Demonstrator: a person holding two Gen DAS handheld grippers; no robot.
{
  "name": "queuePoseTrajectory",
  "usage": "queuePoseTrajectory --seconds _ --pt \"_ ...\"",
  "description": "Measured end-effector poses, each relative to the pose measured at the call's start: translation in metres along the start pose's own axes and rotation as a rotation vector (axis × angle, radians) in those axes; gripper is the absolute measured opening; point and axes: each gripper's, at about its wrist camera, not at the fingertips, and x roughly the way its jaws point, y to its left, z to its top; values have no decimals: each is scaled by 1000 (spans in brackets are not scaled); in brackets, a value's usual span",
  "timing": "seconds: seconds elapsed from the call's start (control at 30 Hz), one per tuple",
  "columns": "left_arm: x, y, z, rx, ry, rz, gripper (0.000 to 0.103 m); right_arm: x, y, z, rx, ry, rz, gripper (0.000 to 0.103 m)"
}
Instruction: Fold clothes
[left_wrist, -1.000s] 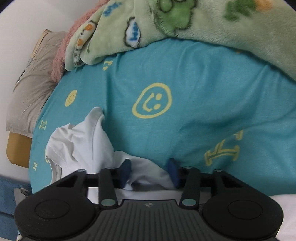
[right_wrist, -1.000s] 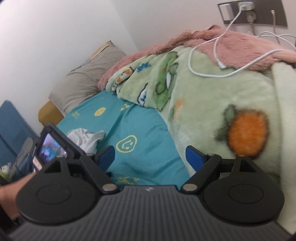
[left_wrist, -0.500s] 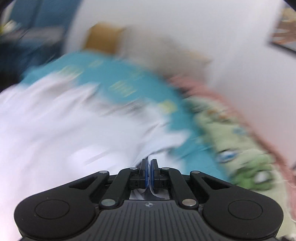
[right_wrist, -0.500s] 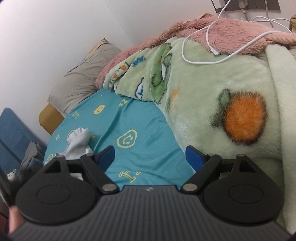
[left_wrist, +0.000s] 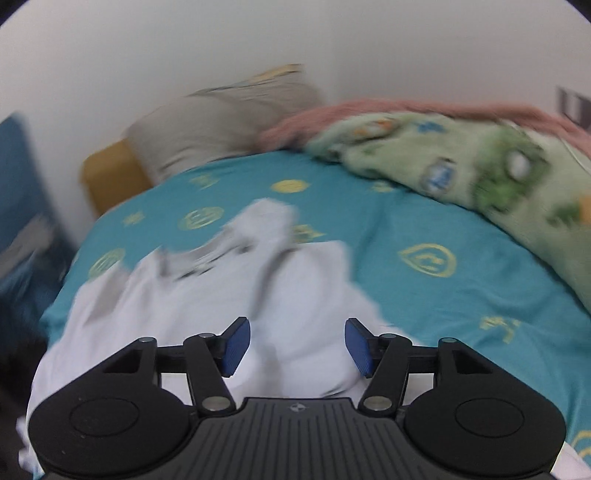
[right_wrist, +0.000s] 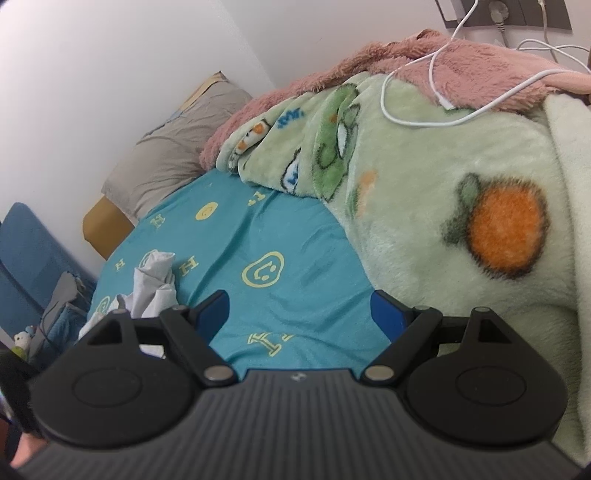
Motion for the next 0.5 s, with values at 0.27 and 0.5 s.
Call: queuePoseTrajectory --seconds 0.27,0.5 --pt "75 -41 8 104 139 64 12 10 2 -2 -6 28 2 85" --pt "24 21 35 -180 -41 -100 4 15 9 -6 -20 50 13 85"
